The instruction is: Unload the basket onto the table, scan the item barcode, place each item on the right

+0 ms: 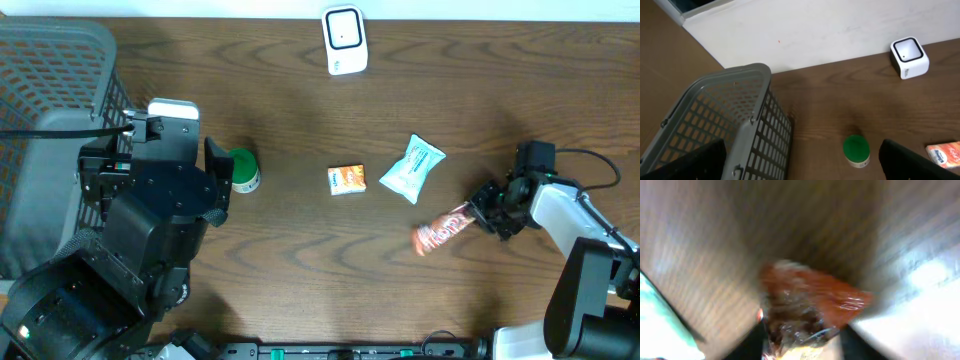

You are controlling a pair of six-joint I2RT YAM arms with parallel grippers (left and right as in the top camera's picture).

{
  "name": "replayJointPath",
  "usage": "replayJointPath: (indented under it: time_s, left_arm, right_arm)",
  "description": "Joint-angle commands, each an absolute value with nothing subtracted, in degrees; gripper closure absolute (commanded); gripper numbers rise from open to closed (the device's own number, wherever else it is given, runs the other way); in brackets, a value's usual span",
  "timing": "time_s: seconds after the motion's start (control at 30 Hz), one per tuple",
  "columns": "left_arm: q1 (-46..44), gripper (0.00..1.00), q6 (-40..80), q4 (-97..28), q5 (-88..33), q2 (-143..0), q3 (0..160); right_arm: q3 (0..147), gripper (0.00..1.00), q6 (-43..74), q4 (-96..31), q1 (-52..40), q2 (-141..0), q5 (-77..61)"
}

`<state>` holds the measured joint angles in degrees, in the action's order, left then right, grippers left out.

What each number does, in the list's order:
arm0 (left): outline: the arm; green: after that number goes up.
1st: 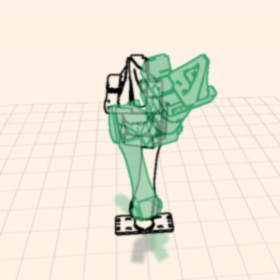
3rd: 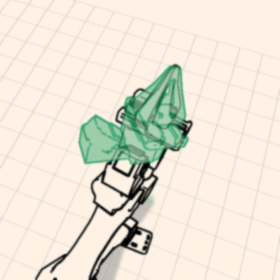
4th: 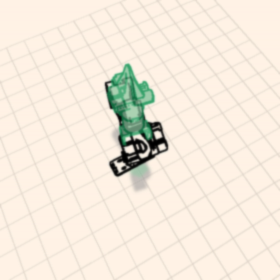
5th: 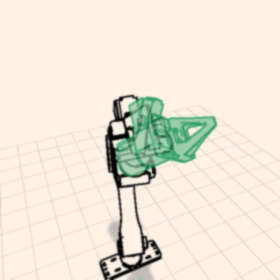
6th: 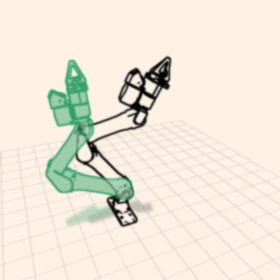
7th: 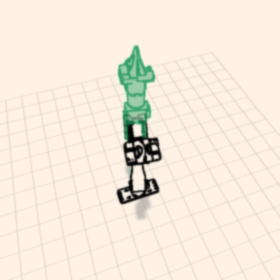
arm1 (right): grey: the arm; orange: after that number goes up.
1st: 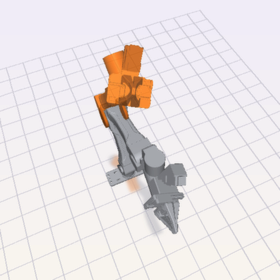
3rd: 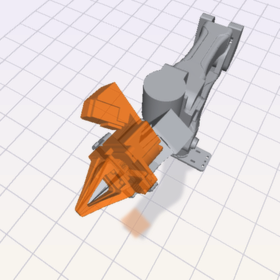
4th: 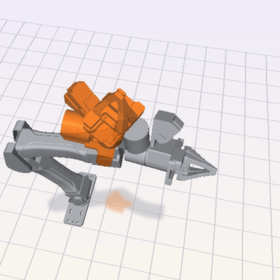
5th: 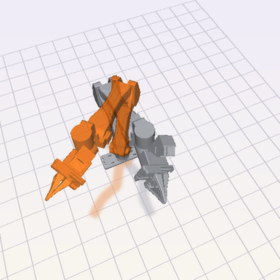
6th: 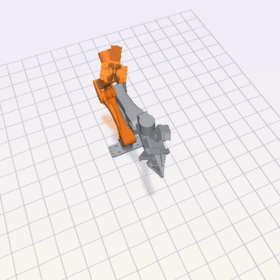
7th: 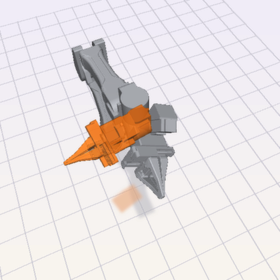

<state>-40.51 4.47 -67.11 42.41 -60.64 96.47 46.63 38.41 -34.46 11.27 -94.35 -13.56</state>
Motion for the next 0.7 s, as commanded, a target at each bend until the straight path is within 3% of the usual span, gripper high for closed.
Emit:
replayJointPath:
  time_s: [0.0, 0.23, 0.47, 0.67]
  left_arm:
    - [-40.32, 0.02, 4.19, -67.26, 43.55, -60.66, 96.82]
    - [-40.32, 0.02, 4.19, -67.26, 43.55, -60.66, 96.82]
    - [-40.32, 0.02, 4.19, -67.26, 43.55, -60.66, 96.82]
    - [-40.32, 0.02, 4.19, -67.26, 43.55, -60.66, 96.82]
  right_arm:
    - [44.14, 0.99, 40.14, -31.81, 10.92, -96.82, -9.19]
    - [44.99, 0.99, 31.55, -23.51, 10.94, -96.64, -23.79]
    - [46.11, 0.99, 15.64, -8.75, 10.94, -96.64, -55.16]
    - [46.11, 0.99, 12.38, 10.00, 10.85, -96.64, -76.71]
